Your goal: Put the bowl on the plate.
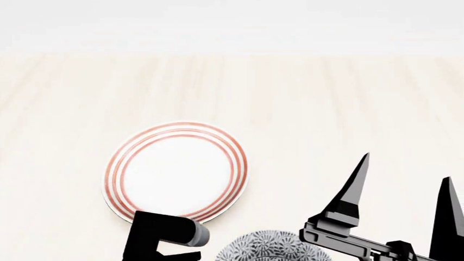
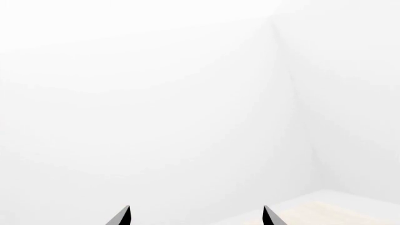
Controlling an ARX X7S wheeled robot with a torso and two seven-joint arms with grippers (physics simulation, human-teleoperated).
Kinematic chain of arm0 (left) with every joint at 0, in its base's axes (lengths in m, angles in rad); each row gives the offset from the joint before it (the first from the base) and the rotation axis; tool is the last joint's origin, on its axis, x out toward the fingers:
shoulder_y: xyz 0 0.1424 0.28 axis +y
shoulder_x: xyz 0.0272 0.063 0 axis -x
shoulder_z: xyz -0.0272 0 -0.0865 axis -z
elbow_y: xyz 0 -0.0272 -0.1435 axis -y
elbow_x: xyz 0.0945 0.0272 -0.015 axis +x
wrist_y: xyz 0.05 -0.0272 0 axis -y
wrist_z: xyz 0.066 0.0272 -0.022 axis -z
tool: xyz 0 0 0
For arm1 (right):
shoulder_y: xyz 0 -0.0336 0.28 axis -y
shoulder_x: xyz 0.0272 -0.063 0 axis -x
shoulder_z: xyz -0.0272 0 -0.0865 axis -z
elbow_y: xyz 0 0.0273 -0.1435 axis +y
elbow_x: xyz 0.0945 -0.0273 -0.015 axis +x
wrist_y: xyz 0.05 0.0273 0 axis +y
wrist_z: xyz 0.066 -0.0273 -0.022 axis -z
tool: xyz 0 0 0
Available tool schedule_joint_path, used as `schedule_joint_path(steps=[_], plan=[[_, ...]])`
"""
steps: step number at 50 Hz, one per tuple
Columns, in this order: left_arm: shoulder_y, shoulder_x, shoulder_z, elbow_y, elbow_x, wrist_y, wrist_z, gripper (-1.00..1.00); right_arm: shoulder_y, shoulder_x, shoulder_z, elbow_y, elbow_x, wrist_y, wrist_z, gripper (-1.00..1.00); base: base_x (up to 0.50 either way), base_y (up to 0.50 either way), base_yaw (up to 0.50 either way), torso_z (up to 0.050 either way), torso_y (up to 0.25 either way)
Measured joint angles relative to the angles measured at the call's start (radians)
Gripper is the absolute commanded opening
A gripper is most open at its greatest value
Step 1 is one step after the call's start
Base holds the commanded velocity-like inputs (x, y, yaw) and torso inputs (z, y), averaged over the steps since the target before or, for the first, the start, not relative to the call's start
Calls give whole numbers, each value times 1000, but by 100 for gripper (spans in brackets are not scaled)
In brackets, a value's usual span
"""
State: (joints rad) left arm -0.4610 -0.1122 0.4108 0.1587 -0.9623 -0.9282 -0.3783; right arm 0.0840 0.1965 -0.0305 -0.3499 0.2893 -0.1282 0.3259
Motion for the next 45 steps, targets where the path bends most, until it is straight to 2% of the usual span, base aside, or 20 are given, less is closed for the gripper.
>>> schedule_joint_path(steps=[1,24,45], plan=[[-1,-1,4,-2,0,-1,1,-100,0,0,-1,1,0,0,1,100,0,0,0,0,0],[-27,-45,93,-14,72,46,33,-100,-4,9,-19,19,2,-10,10,100,0,0,0,0,0],[-216,-90,155,-98,261,204,111,-100,-9,18,-33,19,9,-14,19,100,0,0,0,0,0]])
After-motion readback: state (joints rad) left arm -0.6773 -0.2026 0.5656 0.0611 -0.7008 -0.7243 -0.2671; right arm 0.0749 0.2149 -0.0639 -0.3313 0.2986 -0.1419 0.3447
